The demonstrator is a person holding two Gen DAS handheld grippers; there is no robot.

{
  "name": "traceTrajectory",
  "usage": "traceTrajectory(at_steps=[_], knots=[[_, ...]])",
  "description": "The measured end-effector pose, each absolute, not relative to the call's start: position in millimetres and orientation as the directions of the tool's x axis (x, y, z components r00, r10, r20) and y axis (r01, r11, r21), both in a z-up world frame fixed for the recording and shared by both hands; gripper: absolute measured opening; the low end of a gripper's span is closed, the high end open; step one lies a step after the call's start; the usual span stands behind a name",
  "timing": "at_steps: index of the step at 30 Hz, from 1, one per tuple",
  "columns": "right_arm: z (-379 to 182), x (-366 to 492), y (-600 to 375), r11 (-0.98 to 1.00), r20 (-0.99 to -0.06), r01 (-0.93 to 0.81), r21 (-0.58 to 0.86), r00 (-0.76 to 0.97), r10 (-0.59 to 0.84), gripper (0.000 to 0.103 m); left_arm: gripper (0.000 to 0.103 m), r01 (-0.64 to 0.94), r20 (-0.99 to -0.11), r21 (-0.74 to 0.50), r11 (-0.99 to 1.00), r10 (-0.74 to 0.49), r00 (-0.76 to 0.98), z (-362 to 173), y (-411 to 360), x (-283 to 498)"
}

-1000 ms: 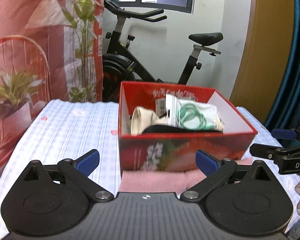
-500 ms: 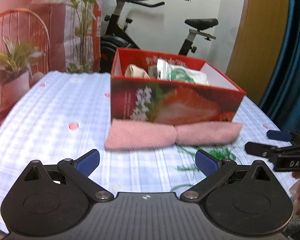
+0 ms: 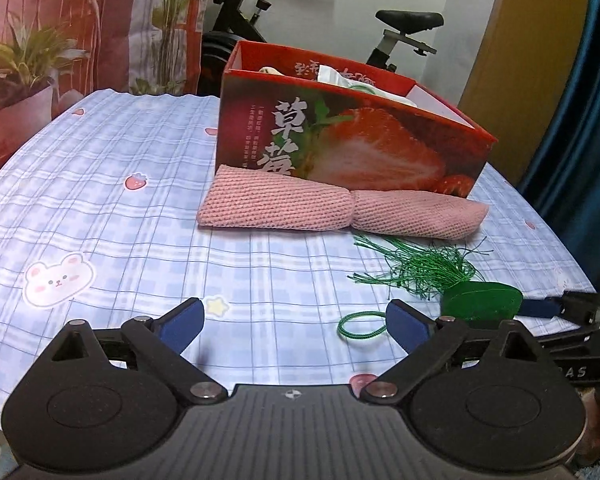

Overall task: Organize soft objects
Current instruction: 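Grasp the green mesh pouch with the right tool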

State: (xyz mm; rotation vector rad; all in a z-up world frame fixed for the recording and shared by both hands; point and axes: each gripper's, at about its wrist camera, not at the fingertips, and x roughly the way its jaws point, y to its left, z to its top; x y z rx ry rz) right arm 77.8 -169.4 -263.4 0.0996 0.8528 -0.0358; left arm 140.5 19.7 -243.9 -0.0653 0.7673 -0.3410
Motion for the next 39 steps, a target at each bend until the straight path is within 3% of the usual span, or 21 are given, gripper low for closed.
traceTrajectory(at_steps=[3, 22, 39], knots=[[-270, 83, -167, 0.993, -0.782, 0.074, 0.089, 0.623, 0.023, 0.053, 0.096, 0.271, -0.676, -0.176, 0.946, -0.316, 0.666, -247, 18, 141], [-283, 128, -162, 0.996, -0.754, -0.01, 0.09, 0.653, 0.074, 0.052, 0.092, 0.193, -0.674, -0.154, 0.969, -0.245, 0.697, -253, 27, 148], [-288, 116, -172, 0.99, -0.725, -0.001, 0.143, 0.68, 0.105, 0.053, 0.084, 0.208, -0.683, -0.174, 0.962, -0.27, 0.679, -260, 19, 164]])
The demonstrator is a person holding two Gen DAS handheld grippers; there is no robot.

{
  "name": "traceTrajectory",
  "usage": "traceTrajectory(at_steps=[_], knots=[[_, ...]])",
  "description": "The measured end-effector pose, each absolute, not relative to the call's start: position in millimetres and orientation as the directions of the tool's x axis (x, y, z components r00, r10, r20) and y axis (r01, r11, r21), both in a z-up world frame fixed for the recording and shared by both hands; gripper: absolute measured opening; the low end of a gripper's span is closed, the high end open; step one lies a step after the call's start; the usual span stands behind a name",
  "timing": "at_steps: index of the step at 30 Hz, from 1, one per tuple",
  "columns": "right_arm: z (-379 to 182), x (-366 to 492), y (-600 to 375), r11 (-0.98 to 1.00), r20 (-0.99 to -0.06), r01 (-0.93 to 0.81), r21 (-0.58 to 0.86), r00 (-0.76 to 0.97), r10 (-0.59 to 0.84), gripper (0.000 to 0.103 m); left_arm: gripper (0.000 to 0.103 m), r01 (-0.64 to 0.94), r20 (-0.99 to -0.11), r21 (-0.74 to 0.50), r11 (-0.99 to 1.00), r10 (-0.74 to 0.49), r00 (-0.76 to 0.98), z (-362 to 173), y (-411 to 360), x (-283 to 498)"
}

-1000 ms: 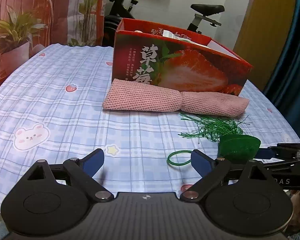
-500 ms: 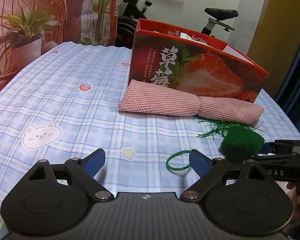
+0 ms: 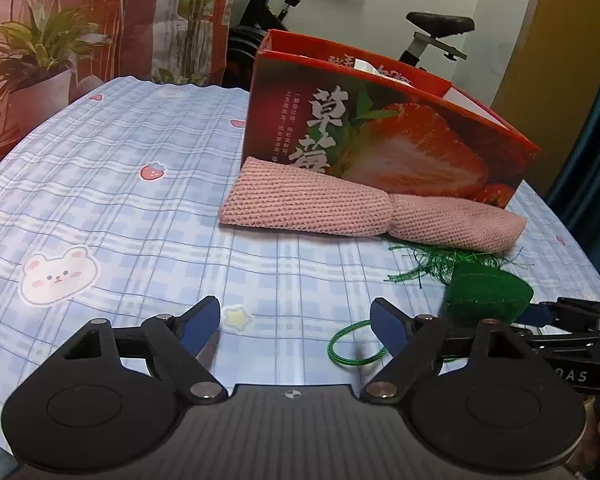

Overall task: Organize soft objects
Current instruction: 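Grasp the green mesh pouch with the right tool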

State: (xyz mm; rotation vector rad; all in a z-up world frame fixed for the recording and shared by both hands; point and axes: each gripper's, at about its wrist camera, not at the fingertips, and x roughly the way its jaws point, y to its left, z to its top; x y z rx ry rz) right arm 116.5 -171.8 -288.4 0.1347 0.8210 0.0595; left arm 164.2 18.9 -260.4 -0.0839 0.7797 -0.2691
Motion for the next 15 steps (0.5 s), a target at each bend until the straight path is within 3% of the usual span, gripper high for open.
traceTrajectory(at_steps=[15], knots=[[-282, 100, -172, 0.994, -0.688, -0.014, 0.107, 0.721, 0.084, 0.052, 0.064, 0.265, -0.681, -0.192, 0.945, -0.323, 0.657, -256, 13, 165]])
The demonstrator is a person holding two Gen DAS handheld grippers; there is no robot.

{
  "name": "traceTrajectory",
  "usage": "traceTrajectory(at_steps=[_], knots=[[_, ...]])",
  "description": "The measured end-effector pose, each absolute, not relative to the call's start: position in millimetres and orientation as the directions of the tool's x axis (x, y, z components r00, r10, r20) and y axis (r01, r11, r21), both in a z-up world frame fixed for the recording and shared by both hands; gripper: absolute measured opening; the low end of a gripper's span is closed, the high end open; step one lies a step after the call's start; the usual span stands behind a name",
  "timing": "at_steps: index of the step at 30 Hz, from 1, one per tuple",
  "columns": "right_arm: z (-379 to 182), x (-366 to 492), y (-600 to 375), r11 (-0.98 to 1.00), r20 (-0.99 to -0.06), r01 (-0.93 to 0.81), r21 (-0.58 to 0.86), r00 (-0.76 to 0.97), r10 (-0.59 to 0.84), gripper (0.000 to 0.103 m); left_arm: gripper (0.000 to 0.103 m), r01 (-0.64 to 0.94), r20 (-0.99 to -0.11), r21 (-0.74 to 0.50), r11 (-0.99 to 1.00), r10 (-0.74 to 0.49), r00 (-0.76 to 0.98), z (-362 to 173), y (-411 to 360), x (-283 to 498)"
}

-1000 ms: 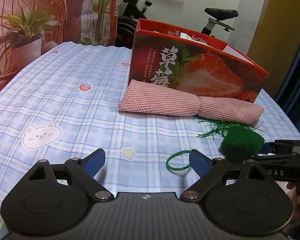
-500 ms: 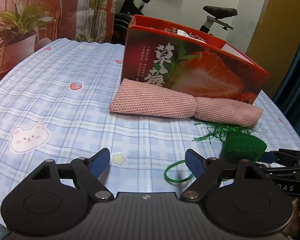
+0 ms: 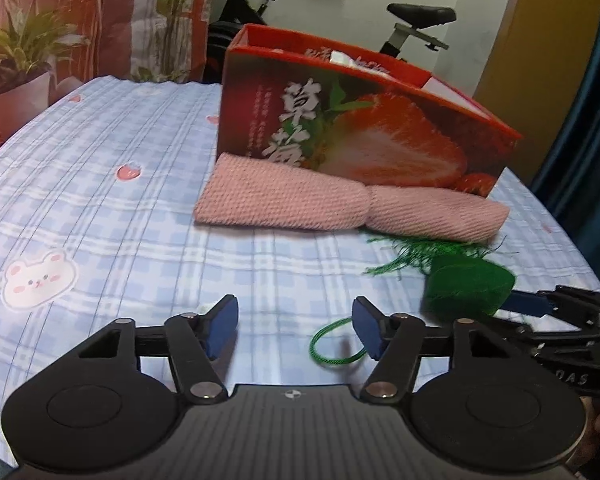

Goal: Organize soft objects

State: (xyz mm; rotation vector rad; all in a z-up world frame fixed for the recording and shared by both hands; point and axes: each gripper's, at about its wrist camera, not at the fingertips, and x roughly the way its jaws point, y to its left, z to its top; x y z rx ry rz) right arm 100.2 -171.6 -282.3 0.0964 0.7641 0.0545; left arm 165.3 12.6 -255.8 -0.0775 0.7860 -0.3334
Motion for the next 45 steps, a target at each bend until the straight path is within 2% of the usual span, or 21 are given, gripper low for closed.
traceTrajectory(at_steps=[9, 15, 27, 28, 30, 38, 45], knots=[[-282, 101, -168, 0.997, -0.677, -0.036, 0.075, 0.732, 0.077, 0.051, 0.062, 0.348, -0.653, -0.231, 0.909, -0.41, 0.637, -243, -12, 179], [-282, 102, -166, 0.998, -0.672, -0.046, 0.041, 0.738, 0.062, 0.052, 0.062, 0.385, -0.677, -0.325, 0.864, -0.497, 0.543, -255, -35, 194], [-288, 107, -166, 0.997, -0.676, -0.069, 0.02, 0.734, 0.065, 0.048, 0.061, 0.471, -0.638, -0.398, 0.787, -0.606, 0.475, -267, -67, 198], [-288, 108, -167, 0.998, -0.676, -0.068, 0.019, 0.734, 0.063, 0.048, 0.06, 0.473, -0.63, -0.414, 0.778, -0.62, 0.468, -268, -67, 199], [-287, 109, -167, 0.998, -0.677, -0.065, 0.023, 0.734, 0.064, 0.046, 0.05, 0.479, -0.613, -0.451, 0.753, -0.652, 0.447, -269, -65, 200], [-266, 115, -168, 0.997, -0.637, -0.074, 0.036, 0.767, 0.08, 0.045, 0.05, 0.487, -0.533, -0.489, 0.723, -0.69, 0.49, -243, -55, 204], [-213, 133, -169, 0.991, -0.561, -0.129, 0.017, 0.82, 0.116, 0.045, 0.049, 0.498, -0.431, -0.473, 0.727, -0.684, 0.588, -184, -39, 209]])
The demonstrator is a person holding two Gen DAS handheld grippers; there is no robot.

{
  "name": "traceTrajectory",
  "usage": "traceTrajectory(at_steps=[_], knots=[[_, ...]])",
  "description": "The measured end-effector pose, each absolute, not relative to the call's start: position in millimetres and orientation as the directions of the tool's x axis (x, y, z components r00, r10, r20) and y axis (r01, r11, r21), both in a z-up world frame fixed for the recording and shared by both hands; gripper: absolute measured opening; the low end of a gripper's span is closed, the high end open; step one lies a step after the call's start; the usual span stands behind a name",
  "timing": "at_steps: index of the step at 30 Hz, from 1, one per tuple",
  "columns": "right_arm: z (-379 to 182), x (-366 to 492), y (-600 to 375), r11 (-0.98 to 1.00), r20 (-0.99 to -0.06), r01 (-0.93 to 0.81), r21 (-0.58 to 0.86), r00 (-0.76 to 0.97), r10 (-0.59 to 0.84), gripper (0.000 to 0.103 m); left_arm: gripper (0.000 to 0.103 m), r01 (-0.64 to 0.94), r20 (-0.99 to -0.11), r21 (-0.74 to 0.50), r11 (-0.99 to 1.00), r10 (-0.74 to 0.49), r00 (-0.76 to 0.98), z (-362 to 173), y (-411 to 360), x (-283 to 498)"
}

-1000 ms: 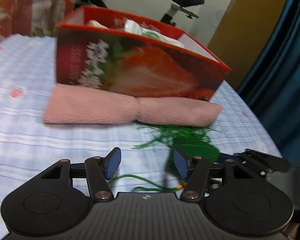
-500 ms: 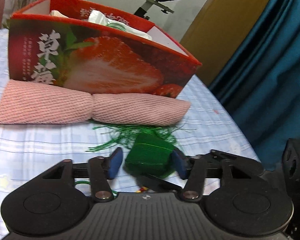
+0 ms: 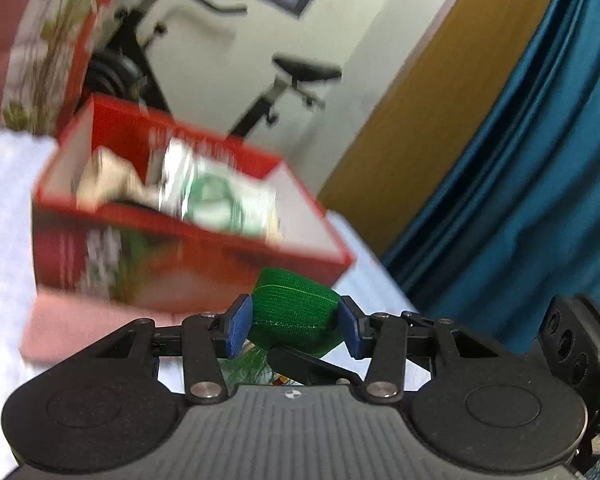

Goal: Organize soft objects

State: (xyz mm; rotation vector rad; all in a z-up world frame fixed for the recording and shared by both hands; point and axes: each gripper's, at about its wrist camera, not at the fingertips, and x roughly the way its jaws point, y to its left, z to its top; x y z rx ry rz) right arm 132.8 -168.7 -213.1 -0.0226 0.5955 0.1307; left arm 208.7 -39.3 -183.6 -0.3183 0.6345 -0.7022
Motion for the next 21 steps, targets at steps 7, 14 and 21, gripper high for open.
traceTrajectory(at_steps=[7, 14, 21], knots=[[-151, 171, -172, 0.983, -0.454, -0.182, 0.01, 0.875, 0.167, 0.045, 0.049, 0.503, -0.337, -0.423, 0.754, -0.646, 0.685, -130, -33, 229], [-106, 230, -166, 0.973, -0.396, -0.23, -0.027, 0.896, 0.201, 0.045, 0.049, 0.486, -0.275, -0.383, 0.785, -0.599, 0.752, -97, -30, 267], [-102, 295, -164, 0.967, -0.393, -0.249, -0.061, 0.896, 0.206, 0.045, 0.049, 0.464, -0.291, -0.349, 0.814, -0.565, 0.772, -94, -27, 307]])
